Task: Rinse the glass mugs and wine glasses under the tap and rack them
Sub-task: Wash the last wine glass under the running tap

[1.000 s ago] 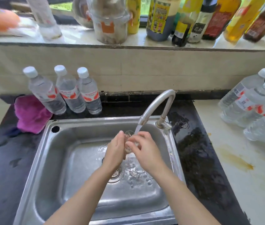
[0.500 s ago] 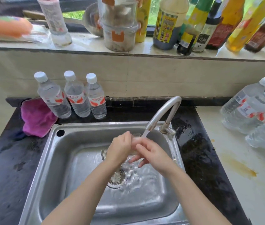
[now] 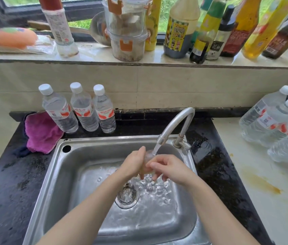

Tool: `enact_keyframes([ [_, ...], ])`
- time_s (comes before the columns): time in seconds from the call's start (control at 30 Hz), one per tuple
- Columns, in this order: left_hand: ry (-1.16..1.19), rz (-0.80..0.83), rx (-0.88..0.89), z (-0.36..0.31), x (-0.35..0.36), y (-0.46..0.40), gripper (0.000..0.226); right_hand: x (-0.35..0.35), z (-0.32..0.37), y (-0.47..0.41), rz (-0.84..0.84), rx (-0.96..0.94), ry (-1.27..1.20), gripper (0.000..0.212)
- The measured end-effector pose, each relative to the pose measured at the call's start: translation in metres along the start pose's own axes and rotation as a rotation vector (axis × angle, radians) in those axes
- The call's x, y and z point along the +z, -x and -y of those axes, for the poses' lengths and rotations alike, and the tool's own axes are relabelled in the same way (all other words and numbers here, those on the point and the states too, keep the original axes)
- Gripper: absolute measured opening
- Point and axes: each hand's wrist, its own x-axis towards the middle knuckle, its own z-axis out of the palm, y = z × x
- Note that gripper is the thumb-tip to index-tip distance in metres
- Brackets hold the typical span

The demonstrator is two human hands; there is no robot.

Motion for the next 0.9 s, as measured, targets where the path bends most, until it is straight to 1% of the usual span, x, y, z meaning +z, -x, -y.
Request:
enact_keyframes([
  [0.03,-0.095,-0.095,0.132,0.003,0.009,0.009,0.054,0.003,0.000,-0.004,-0.063,0.033,-0.070,0.021],
  [0.07,-0.187,-0.154,0.231,0.007,0.017,0.017,0.052,0.006,-0.001,-0.007,-0.111,0.070,-0.184,0.023],
  [0.1,-0.260,-0.195,0.288,0.010,0.020,0.021,0.052,0.009,-0.002,-0.008,-0.123,0.084,-0.304,0.024],
  [0.13,-0.304,-0.212,0.301,0.010,0.018,0.018,0.053,0.012,-0.004,-0.007,-0.105,0.072,-0.397,0.024],
  [0.17,-0.305,-0.191,0.260,0.009,0.012,0.012,0.050,0.013,-0.007,-0.005,-0.055,0.041,-0.425,0.023],
  [0.2,-0.249,-0.136,0.173,0.006,0.005,0.006,0.044,0.013,-0.009,-0.001,0.007,0.010,-0.390,0.022],
  [0.27,-0.067,0.021,-0.007,-0.001,-0.010,-0.001,0.039,0.009,-0.010,0.004,0.100,-0.036,-0.162,0.020],
  [0.3,-0.007,0.063,-0.048,-0.005,-0.012,0.002,0.041,0.006,-0.008,0.004,0.095,-0.041,-0.074,0.019],
  [0.33,-0.016,0.031,-0.023,-0.006,-0.009,0.005,0.042,0.005,-0.006,0.002,0.055,-0.035,-0.058,0.017],
  [0.37,-0.081,-0.060,0.066,-0.004,-0.003,0.011,0.043,0.007,-0.003,-0.001,-0.012,-0.020,-0.086,0.019],
  [0.43,-0.225,-0.229,0.257,0.002,0.010,0.027,0.049,0.013,0.004,-0.005,-0.129,0.031,-0.230,0.022],
  [0.47,-0.257,-0.283,0.305,0.003,0.011,0.027,0.051,0.016,0.005,-0.005,-0.143,0.031,-0.307,0.022],
  [0.5,-0.250,-0.285,0.267,0.002,0.006,0.021,0.050,0.019,0.005,-0.003,-0.114,0.008,-0.355,0.020],
  [0.53,-0.168,-0.243,0.179,0.001,0.000,0.012,0.047,0.020,0.002,-0.001,-0.060,-0.030,-0.339,0.019],
  [0.6,-0.017,-0.071,-0.003,-0.004,-0.014,0.000,0.043,0.014,-0.001,0.003,0.032,-0.079,-0.141,0.018],
  [0.63,-0.015,0.002,-0.042,-0.008,-0.017,0.000,0.042,0.010,-0.003,0.003,0.026,-0.074,-0.061,0.016],
  [0.67,-0.041,0.020,-0.039,-0.009,-0.014,0.001,0.044,0.007,-0.002,0.002,-0.010,-0.061,-0.040,0.016],
  [0.7,-0.065,-0.030,0.014,-0.008,-0.008,0.005,0.046,0.008,0.000,0.001,-0.062,-0.044,-0.069,0.017],
  [0.73,-0.097,-0.118,0.089,-0.003,0.000,0.011,0.047,0.010,0.001,0.000,-0.102,-0.025,-0.126,0.018],
  [0.8,-0.188,-0.237,0.220,0.002,0.007,0.020,0.047,0.015,0.003,-0.002,-0.128,0.000,-0.294,0.019],
  [0.83,-0.209,-0.249,0.220,0.002,0.004,0.018,0.049,0.015,0.002,-0.001,-0.096,-0.007,-0.347,0.019],
  [0.87,-0.187,-0.209,0.158,0.001,-0.003,0.011,0.050,0.014,-0.002,0.000,-0.037,-0.025,-0.340,0.019],
  [0.9,-0.135,-0.119,0.070,-0.002,-0.011,0.005,0.051,0.009,-0.005,0.003,0.033,-0.038,-0.265,0.020],
])
